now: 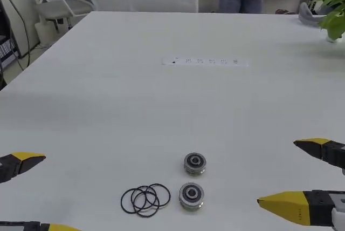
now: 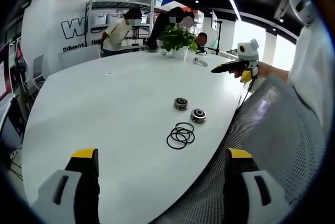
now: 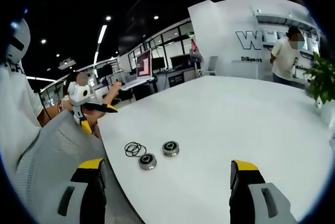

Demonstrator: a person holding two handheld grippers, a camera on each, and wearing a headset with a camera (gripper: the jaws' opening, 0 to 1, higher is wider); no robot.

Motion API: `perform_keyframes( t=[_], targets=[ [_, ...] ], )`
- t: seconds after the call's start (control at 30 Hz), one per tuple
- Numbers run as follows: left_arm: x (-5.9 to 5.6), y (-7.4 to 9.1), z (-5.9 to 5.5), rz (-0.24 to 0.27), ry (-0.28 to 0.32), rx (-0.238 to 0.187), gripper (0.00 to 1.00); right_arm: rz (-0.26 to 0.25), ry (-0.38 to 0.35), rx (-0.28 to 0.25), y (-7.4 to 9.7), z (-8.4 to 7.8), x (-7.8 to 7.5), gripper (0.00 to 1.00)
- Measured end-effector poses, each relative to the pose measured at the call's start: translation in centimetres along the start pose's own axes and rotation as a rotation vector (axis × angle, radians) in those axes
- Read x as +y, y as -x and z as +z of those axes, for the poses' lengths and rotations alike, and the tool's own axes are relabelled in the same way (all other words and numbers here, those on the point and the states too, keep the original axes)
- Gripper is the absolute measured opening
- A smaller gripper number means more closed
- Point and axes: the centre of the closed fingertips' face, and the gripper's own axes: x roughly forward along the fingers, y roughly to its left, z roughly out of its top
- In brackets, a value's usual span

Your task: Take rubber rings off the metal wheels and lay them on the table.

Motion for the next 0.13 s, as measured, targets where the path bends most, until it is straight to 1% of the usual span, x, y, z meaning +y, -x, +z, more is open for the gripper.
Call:
perform_keyframes(
  t=[0.13],
  targets=[
    [0.12, 0.11, -0.25, 0.005, 0.012, -0.001, 0.99, -0.005, -0.002, 0.037, -0.14, -1.2, -0.04, 0.99]
  ],
)
